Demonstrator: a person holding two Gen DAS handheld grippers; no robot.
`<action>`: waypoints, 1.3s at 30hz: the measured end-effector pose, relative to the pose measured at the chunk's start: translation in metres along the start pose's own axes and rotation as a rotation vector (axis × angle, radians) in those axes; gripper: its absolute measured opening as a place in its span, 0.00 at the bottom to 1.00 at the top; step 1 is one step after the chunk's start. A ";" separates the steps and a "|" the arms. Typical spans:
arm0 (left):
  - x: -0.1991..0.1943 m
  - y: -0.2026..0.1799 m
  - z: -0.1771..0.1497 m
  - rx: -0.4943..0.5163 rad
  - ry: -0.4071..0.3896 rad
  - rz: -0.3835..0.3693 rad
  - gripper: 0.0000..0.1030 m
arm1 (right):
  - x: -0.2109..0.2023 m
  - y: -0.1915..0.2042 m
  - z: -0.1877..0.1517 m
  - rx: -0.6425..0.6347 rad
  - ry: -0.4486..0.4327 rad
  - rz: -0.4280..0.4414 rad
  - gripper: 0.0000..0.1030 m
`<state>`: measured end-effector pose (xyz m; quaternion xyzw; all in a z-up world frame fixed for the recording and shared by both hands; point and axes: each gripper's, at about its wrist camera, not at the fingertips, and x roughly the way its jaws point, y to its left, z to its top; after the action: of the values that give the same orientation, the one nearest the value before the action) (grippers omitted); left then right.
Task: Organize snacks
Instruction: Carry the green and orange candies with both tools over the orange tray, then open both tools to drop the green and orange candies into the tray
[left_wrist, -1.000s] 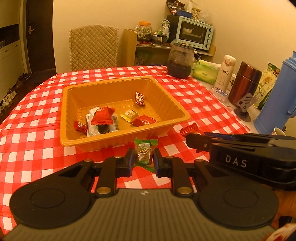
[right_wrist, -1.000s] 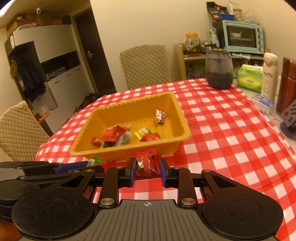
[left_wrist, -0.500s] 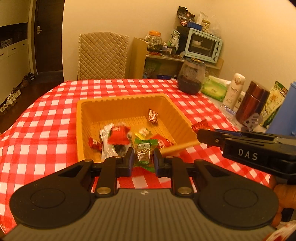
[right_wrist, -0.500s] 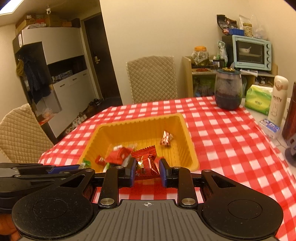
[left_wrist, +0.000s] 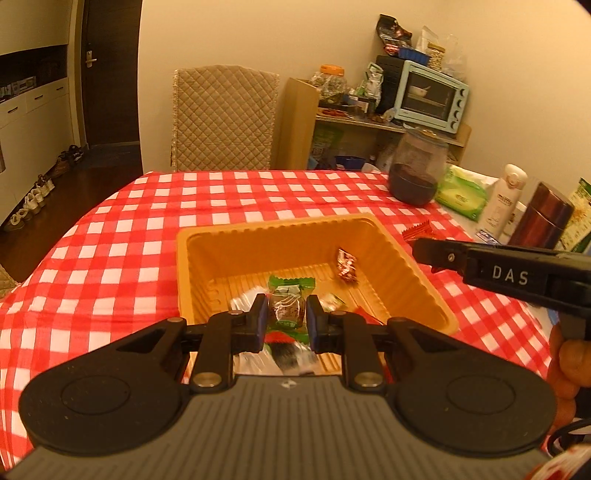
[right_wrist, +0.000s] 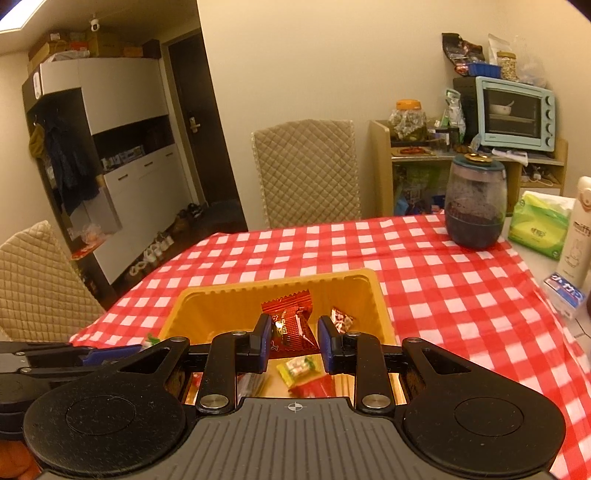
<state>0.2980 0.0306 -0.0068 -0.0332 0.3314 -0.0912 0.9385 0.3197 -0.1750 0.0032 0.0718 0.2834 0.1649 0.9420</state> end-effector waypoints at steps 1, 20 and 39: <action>0.004 0.001 0.002 0.001 0.000 0.005 0.19 | 0.006 0.000 0.002 0.000 0.006 0.000 0.26; 0.052 0.030 0.017 -0.054 0.065 0.020 0.24 | 0.062 -0.010 0.003 0.025 0.095 0.017 0.26; 0.043 0.038 0.017 -0.070 0.047 0.040 0.33 | 0.059 -0.004 0.003 0.030 0.097 0.034 0.26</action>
<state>0.3474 0.0599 -0.0250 -0.0573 0.3570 -0.0613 0.9303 0.3685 -0.1581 -0.0253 0.0830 0.3297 0.1800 0.9230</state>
